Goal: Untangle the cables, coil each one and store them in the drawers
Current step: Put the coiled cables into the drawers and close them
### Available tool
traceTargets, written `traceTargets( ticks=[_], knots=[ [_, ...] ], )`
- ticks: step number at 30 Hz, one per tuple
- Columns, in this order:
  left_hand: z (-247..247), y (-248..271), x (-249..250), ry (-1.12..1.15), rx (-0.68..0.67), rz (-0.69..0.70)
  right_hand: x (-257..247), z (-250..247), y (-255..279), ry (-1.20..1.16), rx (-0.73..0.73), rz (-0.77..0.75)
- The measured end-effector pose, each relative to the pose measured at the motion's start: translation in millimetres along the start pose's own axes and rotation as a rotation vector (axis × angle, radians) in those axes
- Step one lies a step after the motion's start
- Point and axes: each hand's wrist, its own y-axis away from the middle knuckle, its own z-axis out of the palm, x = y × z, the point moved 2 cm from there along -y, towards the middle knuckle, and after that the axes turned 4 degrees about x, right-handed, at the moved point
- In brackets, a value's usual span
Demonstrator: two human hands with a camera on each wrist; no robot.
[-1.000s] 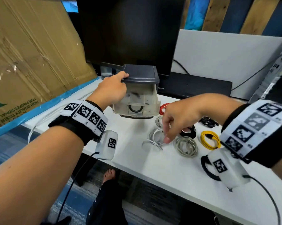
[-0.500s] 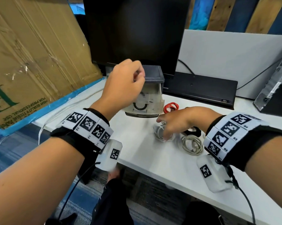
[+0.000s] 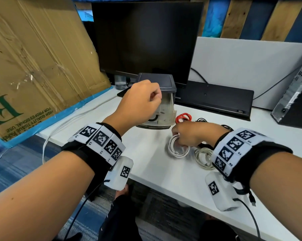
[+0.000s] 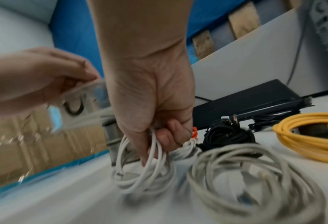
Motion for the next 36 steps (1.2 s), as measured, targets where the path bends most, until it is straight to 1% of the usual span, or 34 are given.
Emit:
traceTargets(
  ticks=[3, 5, 7, 8, 11, 14, 15, 17, 18, 19, 20, 22, 30, 33, 36],
  knots=[
    [-1.1, -0.6, 6.5, 0.043, -0.061, 0.041, 14.6, -13.5, 8.1, -0.159, -0.017, 0.030],
    [-2.2, -1.2, 17.0, 0.077, -0.120, 0.061, 24.7, -24.7, 17.2, -0.268, -0.076, 0.058],
    [-1.8, -2.2, 29.5, 0.094, -0.187, 0.081, 33.3, -39.3, 27.8, -0.316, -0.121, 0.079],
    [-1.0, -2.3, 35.7, 0.099, -0.228, 0.075, 36.2, -47.8, 33.9, -0.323, -0.116, 0.085],
    [-0.9, -3.8, 52.3, 0.115, -0.358, -0.013, 39.4, -76.8, 49.7, -0.373, -0.013, 0.084],
    [-6.4, -8.3, 65.0, 0.140, -0.422, -0.101, 34.3, -102.9, 59.7, -0.483, 0.107, 0.057],
    [-7.9, -9.4, 66.8, 0.208, -0.443, -0.140, 31.6, -109.6, 60.9, -0.520, 0.144, 0.039],
    [-12.5, -11.6, 67.9, 0.491, -0.490, -0.255, 25.8, -120.5, 61.1, -0.581, 0.238, 0.002],
    [-16.2, -12.6, 65.2, 0.634, -0.488, -0.308, 22.7, -123.6, 59.5, -0.619, 0.289, -0.014],
    [-20.7, -14.3, 60.5, 0.724, -0.465, -0.337, 19.0, -125.9, 57.0, -0.668, 0.335, -0.035],
    [-24.5, -15.8, 54.2, 0.765, -0.435, -0.346, 15.5, -125.8, 52.9, -0.726, 0.368, -0.057],
    [-29.5, -18.2, 39.4, 0.779, -0.397, -0.341, 9.8, -123.6, 42.7, -0.846, 0.389, -0.090],
    [-28.2, -22.6, -8.1, 0.768, -0.403, -0.420, -6.7, -107.2, 11.4, -1.214, 0.269, -0.167],
    [-28.1, -25.2, -19.2, 0.799, -0.375, -0.437, -6.2, -106.8, 4.2, -1.292, 0.310, -0.149],
    [-28.4, -26.5, -24.6, 0.814, -0.384, -0.448, -3.8, -103.5, -0.7, -1.310, 0.320, -0.118]
  ],
)
